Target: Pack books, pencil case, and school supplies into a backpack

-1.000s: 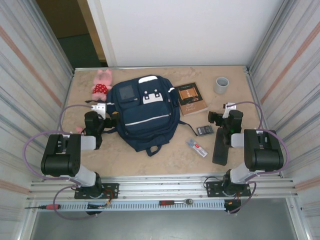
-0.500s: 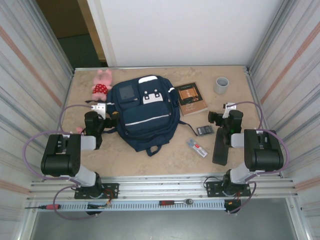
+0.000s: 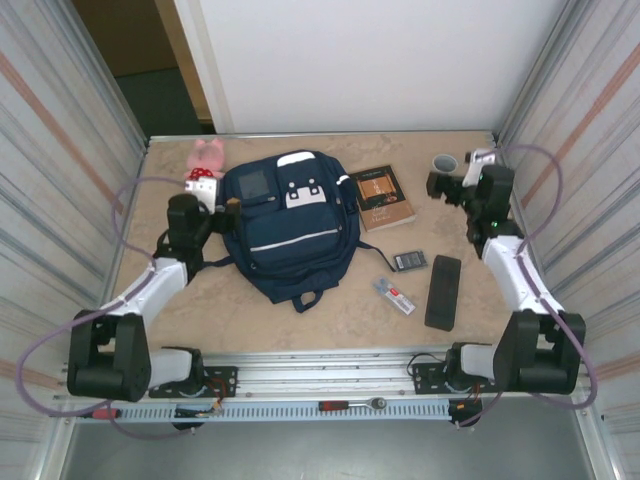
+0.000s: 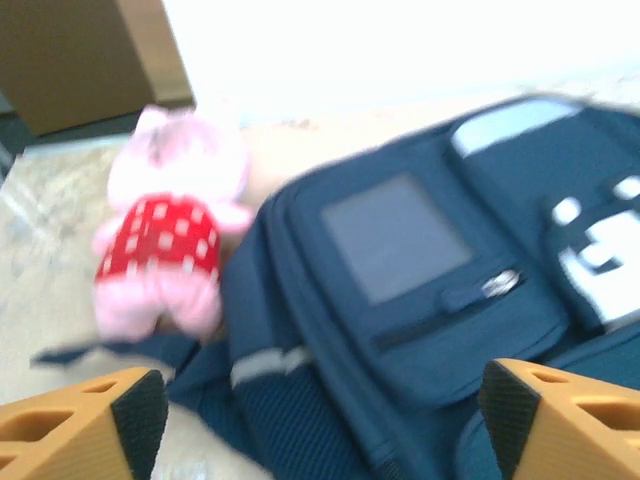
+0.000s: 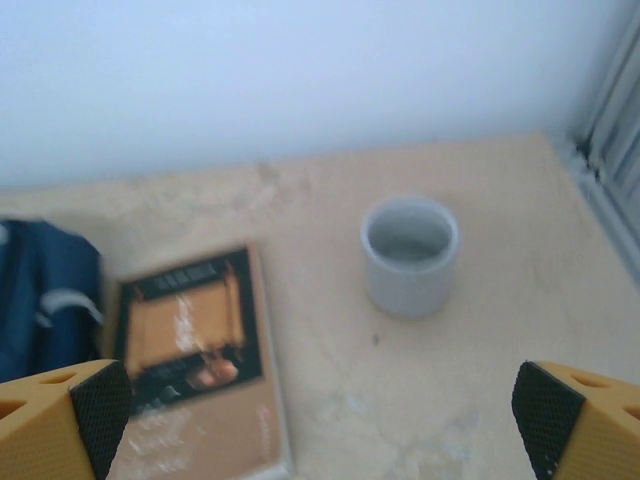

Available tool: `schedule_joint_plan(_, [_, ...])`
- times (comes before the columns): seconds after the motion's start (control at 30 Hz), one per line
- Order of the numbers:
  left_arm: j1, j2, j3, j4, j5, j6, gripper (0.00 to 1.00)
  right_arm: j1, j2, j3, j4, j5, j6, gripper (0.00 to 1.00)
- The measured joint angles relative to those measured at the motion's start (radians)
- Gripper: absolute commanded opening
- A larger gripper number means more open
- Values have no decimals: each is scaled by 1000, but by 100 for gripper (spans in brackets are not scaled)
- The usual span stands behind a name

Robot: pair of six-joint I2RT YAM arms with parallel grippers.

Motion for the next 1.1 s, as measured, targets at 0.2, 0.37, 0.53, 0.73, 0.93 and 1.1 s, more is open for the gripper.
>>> schedule_joint_plan(0.2, [-89,56,321,-332,63,-70,68,132,-11,266,-313,1,133,99])
schedule_joint_plan(0.37, [-135,195,456,-505,155,-143,53,341,25,231,-407,28,274,99])
schedule_joint_plan(0.53, [-140,324,467,-599,227,-201,45,528,201,232,-410,38,391,95])
schedule_joint_plan(0.73, [-140,377,412,-629,257,-226,39,650,472,331,-409,30,454,79])
schedule_joint_plan(0.93, [-145,377,305,-625,257,-235,34,669,607,366,-386,33,517,74])
schedule_joint_plan(1.1, [-148,371,250,-583,252,-262,28,678,623,299,-329,35,560,70])
